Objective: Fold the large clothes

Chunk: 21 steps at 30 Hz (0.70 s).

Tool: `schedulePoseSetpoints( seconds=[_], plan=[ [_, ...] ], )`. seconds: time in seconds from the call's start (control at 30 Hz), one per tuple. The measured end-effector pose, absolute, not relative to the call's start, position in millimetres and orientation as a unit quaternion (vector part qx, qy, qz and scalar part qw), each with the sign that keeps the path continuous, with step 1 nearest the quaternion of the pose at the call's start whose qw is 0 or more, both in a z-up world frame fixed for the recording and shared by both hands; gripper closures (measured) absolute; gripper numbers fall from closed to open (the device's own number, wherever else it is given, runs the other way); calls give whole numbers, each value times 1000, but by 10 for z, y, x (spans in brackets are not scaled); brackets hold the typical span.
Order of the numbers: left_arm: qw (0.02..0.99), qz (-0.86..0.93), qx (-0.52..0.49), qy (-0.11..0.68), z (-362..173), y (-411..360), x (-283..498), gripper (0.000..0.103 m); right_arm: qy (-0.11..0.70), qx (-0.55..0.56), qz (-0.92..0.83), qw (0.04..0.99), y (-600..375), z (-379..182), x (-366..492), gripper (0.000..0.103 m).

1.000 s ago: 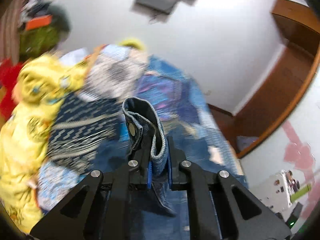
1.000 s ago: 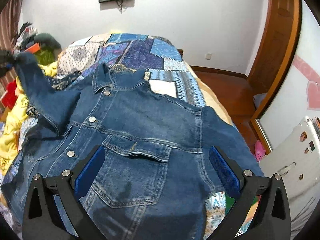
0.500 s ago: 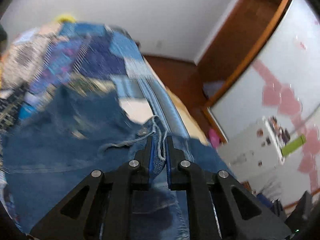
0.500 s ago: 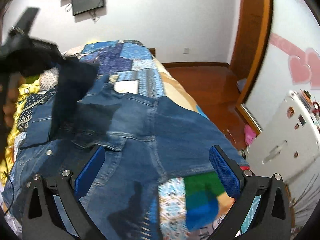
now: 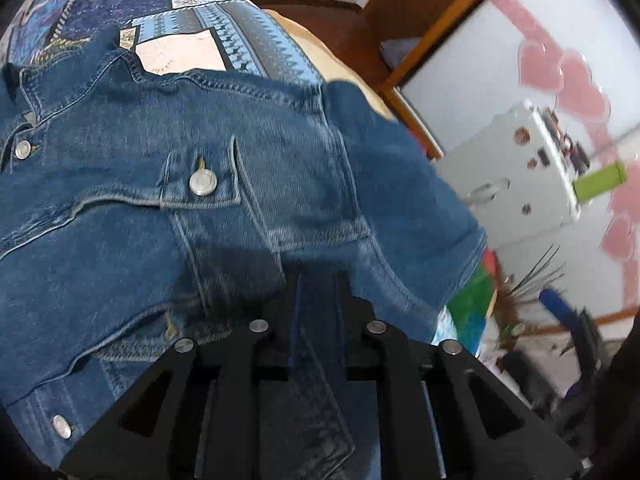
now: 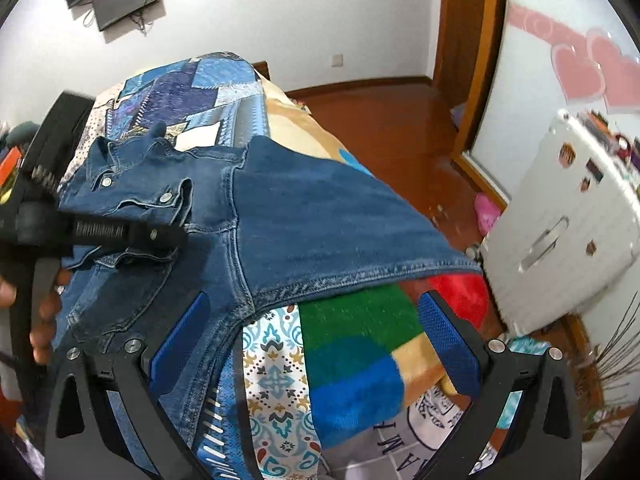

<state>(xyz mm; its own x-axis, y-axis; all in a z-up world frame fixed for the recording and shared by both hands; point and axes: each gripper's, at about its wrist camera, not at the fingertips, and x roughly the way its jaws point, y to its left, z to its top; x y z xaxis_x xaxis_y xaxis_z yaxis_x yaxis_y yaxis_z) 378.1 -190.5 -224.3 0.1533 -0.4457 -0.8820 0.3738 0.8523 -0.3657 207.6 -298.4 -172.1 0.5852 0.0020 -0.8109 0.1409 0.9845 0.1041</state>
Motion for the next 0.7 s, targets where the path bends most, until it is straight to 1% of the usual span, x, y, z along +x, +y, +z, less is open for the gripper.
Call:
schedulePoseSetpoints(
  seconds=[0.07,0.1,0.13,0.2,0.37,0.43,0.5,0.6,0.7],
  plan=[
    [758,-276,-33,590,-2183,-1847,3712,80,457,96,-33,884,-3038,-1738,2073,0],
    [767,-269,-29,581,-2112,-1777,3668,68,457,103,-31,883,-3067,-1738,2069,0],
    [779,-260,-25,570,-2036,-1707,3644,59,457,109,-30,882,-3099,-1734,2071,0],
    [805,-243,-22,541,-1853,-1512,3575,52,456,120,-30,881,-3175,-1715,2078,0],
    [846,-188,-9,498,-1538,-989,3516,44,447,159,-19,880,-3399,-1636,2131,0],
    [862,-151,-1,483,-1470,-761,3495,37,446,180,-14,877,-3513,-1635,2170,0],
    [873,-115,5,473,-1450,-511,3429,34,448,197,-10,872,-3599,-1670,2205,0],
    [880,-66,5,470,-1497,-42,3291,31,463,222,-8,858,-3727,-1803,2291,0],
    [878,-36,-15,477,-1591,280,3189,31,485,258,-2,836,-3870,-2030,2384,0]
  ],
)
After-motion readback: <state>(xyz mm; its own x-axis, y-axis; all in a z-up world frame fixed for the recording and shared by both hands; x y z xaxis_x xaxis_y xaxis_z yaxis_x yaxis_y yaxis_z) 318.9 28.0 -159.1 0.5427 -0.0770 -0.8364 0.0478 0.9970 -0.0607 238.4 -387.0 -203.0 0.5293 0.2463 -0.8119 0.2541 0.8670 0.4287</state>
